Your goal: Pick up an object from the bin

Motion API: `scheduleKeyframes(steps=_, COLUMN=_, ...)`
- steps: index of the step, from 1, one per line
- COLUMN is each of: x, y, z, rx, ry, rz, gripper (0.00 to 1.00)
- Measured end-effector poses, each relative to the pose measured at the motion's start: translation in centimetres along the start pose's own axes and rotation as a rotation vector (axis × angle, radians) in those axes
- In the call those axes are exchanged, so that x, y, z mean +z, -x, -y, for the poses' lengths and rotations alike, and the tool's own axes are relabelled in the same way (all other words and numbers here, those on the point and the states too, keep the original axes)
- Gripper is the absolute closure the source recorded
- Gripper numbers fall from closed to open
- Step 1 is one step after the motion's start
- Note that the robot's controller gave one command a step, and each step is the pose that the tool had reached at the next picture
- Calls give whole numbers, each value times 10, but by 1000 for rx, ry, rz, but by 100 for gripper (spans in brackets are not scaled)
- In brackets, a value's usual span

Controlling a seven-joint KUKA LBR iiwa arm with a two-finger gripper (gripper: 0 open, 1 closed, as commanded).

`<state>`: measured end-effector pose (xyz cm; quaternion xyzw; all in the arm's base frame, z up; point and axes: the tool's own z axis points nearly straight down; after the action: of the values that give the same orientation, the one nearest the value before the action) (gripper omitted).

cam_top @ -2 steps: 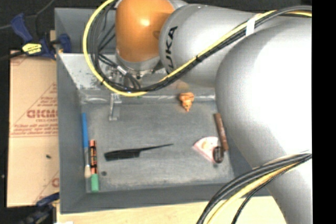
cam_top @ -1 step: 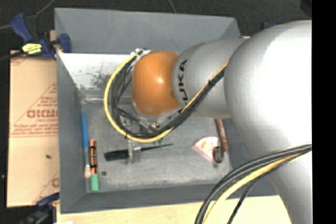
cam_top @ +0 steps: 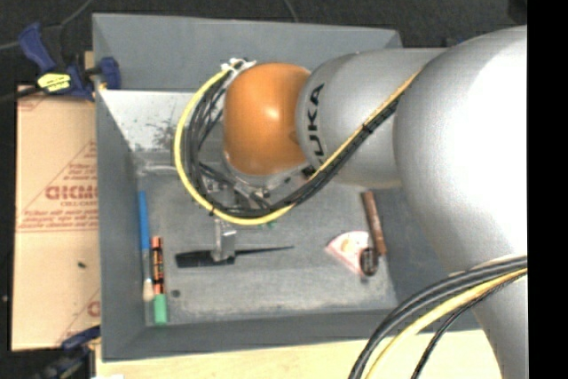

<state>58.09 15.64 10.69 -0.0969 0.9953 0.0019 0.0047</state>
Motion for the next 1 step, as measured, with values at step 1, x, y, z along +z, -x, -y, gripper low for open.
scheduleKeyframes(steps=1, x=7, y=-26, z=-14, rx=65, ry=-1, rz=-22, gripper=0)
